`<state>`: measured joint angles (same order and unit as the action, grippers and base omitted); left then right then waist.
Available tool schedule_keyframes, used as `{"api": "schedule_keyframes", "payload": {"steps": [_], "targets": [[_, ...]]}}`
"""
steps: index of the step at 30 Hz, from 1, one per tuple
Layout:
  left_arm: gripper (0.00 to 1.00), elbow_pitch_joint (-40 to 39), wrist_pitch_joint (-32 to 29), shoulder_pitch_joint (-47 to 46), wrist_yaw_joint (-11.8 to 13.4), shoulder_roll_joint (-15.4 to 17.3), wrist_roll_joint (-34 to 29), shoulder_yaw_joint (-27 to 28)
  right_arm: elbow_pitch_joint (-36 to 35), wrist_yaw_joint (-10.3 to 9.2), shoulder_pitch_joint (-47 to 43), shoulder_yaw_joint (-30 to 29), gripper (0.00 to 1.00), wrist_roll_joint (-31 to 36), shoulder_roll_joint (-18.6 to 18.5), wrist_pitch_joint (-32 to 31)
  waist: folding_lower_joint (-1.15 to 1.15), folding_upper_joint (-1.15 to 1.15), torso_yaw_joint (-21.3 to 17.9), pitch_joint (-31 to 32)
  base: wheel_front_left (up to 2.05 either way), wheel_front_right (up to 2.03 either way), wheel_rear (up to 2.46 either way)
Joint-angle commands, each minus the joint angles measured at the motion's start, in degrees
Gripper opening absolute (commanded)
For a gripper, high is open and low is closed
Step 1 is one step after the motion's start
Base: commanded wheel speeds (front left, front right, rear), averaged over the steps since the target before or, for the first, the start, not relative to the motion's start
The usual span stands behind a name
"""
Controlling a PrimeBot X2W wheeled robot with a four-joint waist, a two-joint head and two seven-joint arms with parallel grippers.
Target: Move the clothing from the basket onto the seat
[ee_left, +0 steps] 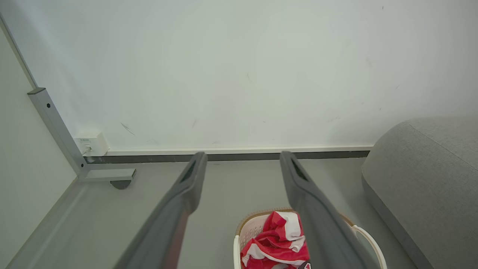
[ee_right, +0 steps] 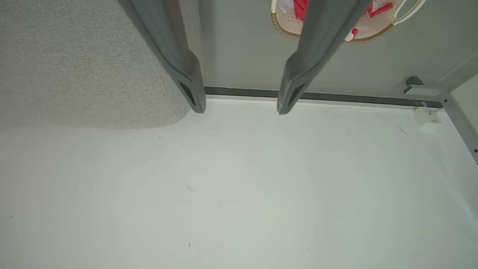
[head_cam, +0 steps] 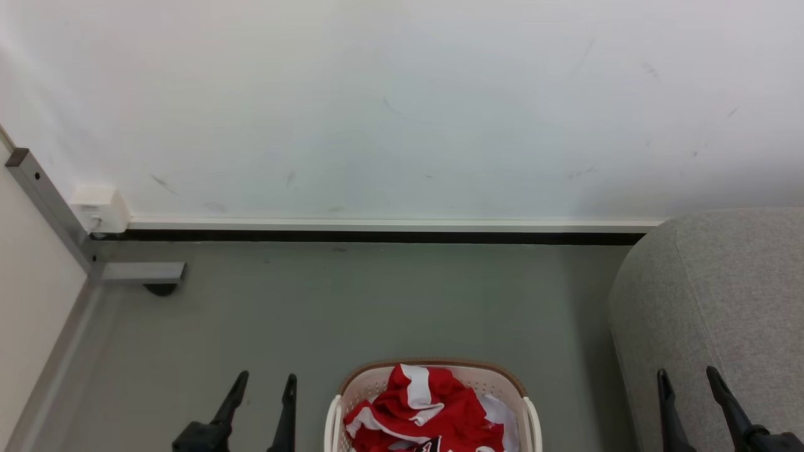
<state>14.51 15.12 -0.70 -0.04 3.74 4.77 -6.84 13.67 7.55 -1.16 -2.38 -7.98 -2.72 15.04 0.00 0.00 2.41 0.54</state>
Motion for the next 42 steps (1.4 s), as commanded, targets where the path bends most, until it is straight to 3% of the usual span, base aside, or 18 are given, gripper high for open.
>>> {"api": "schedule_keyframes", "payload": {"steps": [1,17,24,34,42], "targets": [[1.00,0.14,0.06,0.38,-0.18,-0.05,-0.34,0.21,0.19,-0.12,0.01,-0.08,1.00,-0.26,-0.30,0.22,0.00,0.00,-0.02,0.00,0.00,0.00,0.00],[1.00,0.22,0.05,0.09,-0.77,-0.44,-1.09,0.61,-0.25,-0.12,0.70,0.55,1.00,-0.13,-0.30,0.22,0.00,0.00,-0.63,-1.13,0.00,0.00,0.00],[1.00,1.09,0.05,-2.60,-2.12,-0.50,-2.31,-1.12,-1.42,-0.12,2.31,0.71,1.00,0.50,-0.30,0.22,0.00,0.00,-1.75,-4.14,0.00,0.00,0.00],[1.00,10.15,-0.07,-14.89,-3.94,-0.67,-2.09,-6.44,-4.85,-0.12,8.39,1.14,1.00,1.58,-0.28,0.21,0.00,0.00,-3.79,-16.72,0.00,0.00,0.00],[1.00,19.80,-5.48,-28.32,-3.60,-0.73,0.61,-12.79,-7.31,-0.12,15.50,3.03,1.00,2.50,-0.27,0.21,0.00,0.00,-6.02,-27.52,0.00,0.00,0.00]]}}
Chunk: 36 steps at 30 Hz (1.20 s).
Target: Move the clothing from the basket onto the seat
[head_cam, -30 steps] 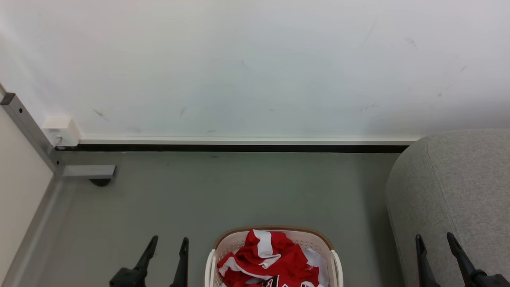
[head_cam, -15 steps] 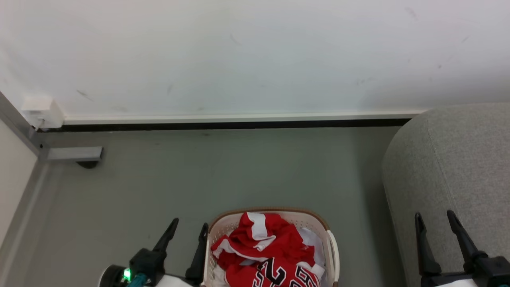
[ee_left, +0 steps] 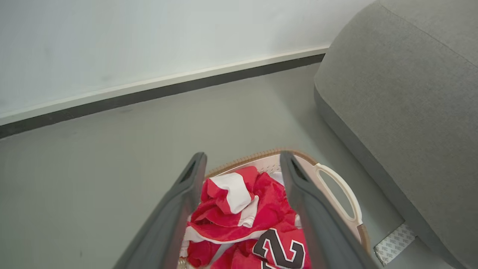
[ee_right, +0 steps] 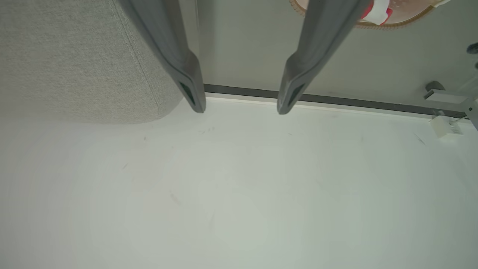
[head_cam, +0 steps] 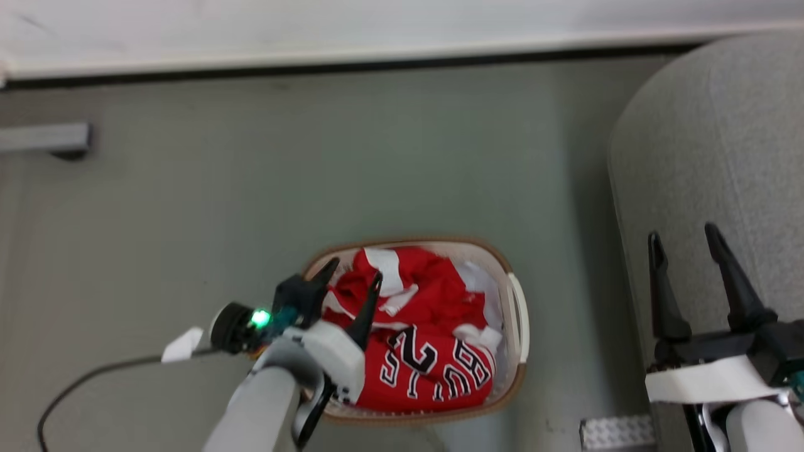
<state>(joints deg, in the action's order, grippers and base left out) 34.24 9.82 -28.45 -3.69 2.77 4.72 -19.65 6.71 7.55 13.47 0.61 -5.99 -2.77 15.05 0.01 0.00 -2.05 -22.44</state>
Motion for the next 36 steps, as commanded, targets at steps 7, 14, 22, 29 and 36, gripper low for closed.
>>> {"api": "schedule_keyframes", "payload": {"steps": [7,14,22,29,36], "targets": [[1.00,6.09,-7.05,-9.85,3.35,0.26,7.13,-6.17,-2.44,-0.12,5.42,1.18,1.00,0.94,-0.18,0.20,-0.01,0.00,-2.62,-12.27,0.00,0.00,0.00],[1.00,13.09,-11.74,-15.59,7.19,0.27,12.45,-9.87,-3.66,-0.12,7.93,2.22,1.00,0.50,-0.20,0.20,-0.01,0.00,-3.39,-16.84,0.00,0.00,0.00],[1.00,17.92,-9.58,-19.71,8.29,0.27,16.64,-10.54,-4.07,-0.12,9.20,2.89,1.00,-0.31,-0.18,0.20,-0.01,0.00,-3.65,-20.05,0.00,0.00,0.00],[1.00,21.21,-6.88,-23.48,9.38,0.27,19.46,-11.54,-4.35,-0.12,10.44,3.61,1.00,-0.58,-0.18,0.20,-0.01,0.00,-4.26,-22.58,0.00,0.00,0.00],[1.00,24.03,-5.23,-27.65,9.63,0.28,20.87,-12.84,-4.59,-0.12,11.17,3.95,1.00,-0.81,-0.19,0.20,-0.01,0.00,-5.36,-25.59,0.00,0.00,0.00]]}}
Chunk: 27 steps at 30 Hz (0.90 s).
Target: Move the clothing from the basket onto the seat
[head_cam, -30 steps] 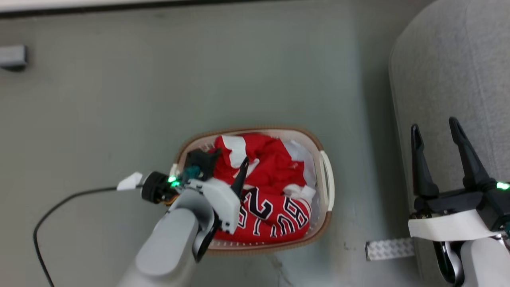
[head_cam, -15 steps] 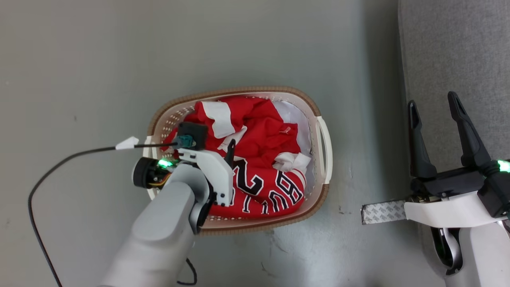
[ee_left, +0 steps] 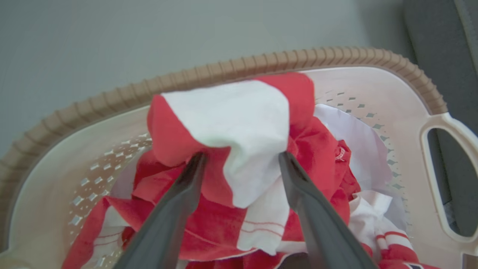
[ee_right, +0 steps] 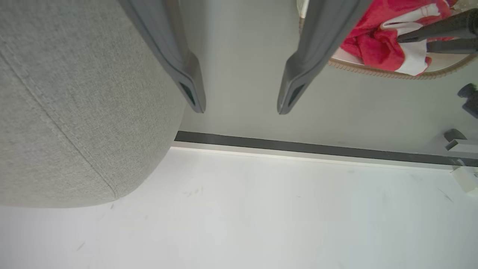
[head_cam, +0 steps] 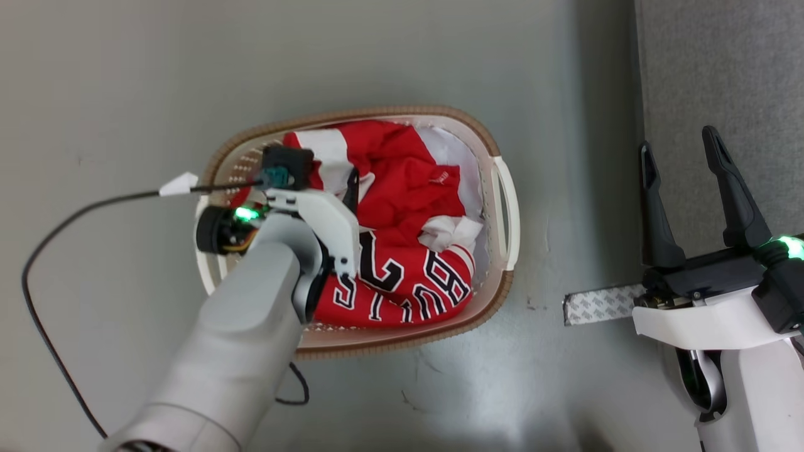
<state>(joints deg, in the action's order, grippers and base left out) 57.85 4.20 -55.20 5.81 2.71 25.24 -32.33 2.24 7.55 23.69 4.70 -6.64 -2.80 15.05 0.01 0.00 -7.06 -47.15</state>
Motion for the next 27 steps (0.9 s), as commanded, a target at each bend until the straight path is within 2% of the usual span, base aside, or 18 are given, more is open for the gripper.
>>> {"api": "schedule_keyframes", "payload": {"steps": [1,8,10,11,12,19,27], "targets": [[1.00,0.69,0.46,-1.43,0.18,0.34,0.58,-0.45,-0.21,-0.12,0.95,-0.11,1.00,-0.21,-0.16,0.20,-0.01,0.00,-0.47,-1.37,0.00,0.00,0.00],[1.00,2.72,2.76,-4.54,-0.34,0.34,1.28,-2.33,-0.75,-0.12,1.14,0.03,1.00,0.12,-0.16,0.20,-0.01,0.00,-1.08,-3.96,0.00,0.00,0.00],[0.79,3.09,3.87,-5.07,-0.60,0.34,1.53,-2.92,-0.71,-0.12,1.25,-0.01,1.00,0.32,-0.16,0.20,-0.01,0.00,-1.12,-4.23,0.00,0.00,0.00],[0.34,3.22,4.24,-5.26,-0.81,0.35,1.78,-3.28,-0.63,-0.12,1.24,-0.05,1.00,0.40,-0.16,0.20,-0.01,0.00,-1.10,-4.25,0.00,0.00,0.00],[0.00,3.26,4.72,-5.42,-0.99,0.34,1.98,-3.63,-0.53,-0.12,1.22,-0.11,1.00,0.53,-0.16,0.20,-0.01,0.00,-1.04,-4.22,0.00,0.00,0.00],[0.00,3.17,6.64,-2.94,-2.36,0.34,4.95,-6.27,0.81,-0.12,0.63,-0.27,1.00,1.25,-0.16,0.20,-0.01,0.00,0.52,-1.09,0.00,0.00,0.00],[0.00,0.51,9.62,5.70,-3.33,0.32,10.70,-8.47,3.72,-0.12,-2.59,-0.65,1.00,0.89,-0.18,0.20,-0.01,0.00,3.76,10.14,0.00,0.00,0.00]]}}
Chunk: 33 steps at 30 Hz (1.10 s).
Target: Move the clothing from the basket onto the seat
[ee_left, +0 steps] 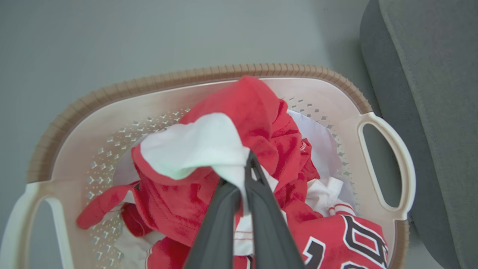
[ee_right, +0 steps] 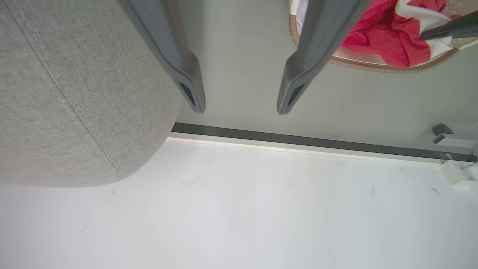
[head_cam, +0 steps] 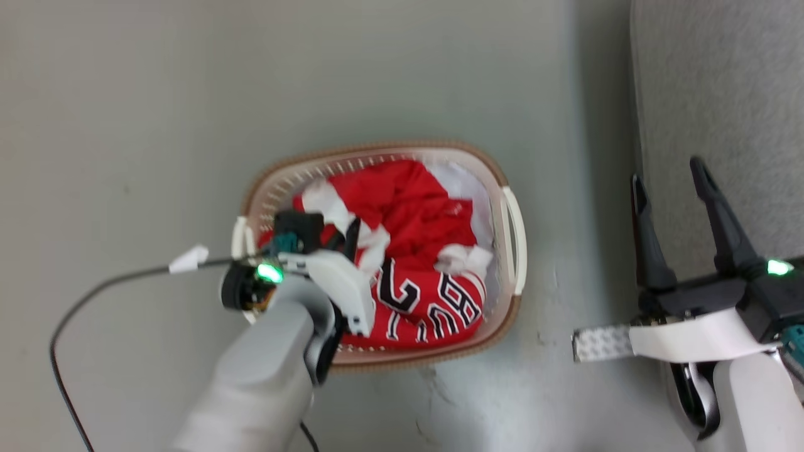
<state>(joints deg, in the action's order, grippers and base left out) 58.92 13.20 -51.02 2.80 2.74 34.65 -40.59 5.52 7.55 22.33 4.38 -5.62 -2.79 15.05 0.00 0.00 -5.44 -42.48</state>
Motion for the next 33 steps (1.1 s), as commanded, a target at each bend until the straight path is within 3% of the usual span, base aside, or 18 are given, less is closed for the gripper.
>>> {"api": "schedule_keyframes", "payload": {"steps": [1,11,18,33], "targets": [[0.00,-1.18,0.82,2.79,-0.12,0.28,1.54,-0.57,0.91,-0.12,-1.95,-0.46,1.00,-0.21,-0.19,0.20,0.00,0.00,2.65,7.31,0.00,0.00,0.00],[0.00,-8.78,1.86,12.06,2.16,0.36,4.18,-2.35,4.42,-0.12,-9.93,-0.94,1.00,-0.98,-0.20,0.20,0.00,0.00,6.38,23.19,0.00,0.00,0.00],[0.00,-15.41,1.19,16.74,3.86,2.19,4.41,-2.67,6.40,-0.12,-15.61,-0.85,1.00,-2.07,-0.19,0.20,0.00,0.00,7.28,32.74,0.00,0.00,0.00],[0.00,-39.79,-7.44,21.98,10.44,12.20,3.16,-2.29,6.59,-0.12,-23.78,-1.45,1.00,-2.83,-0.18,0.20,0.00,0.00,7.69,43.45,0.00,0.00,0.00]]}}
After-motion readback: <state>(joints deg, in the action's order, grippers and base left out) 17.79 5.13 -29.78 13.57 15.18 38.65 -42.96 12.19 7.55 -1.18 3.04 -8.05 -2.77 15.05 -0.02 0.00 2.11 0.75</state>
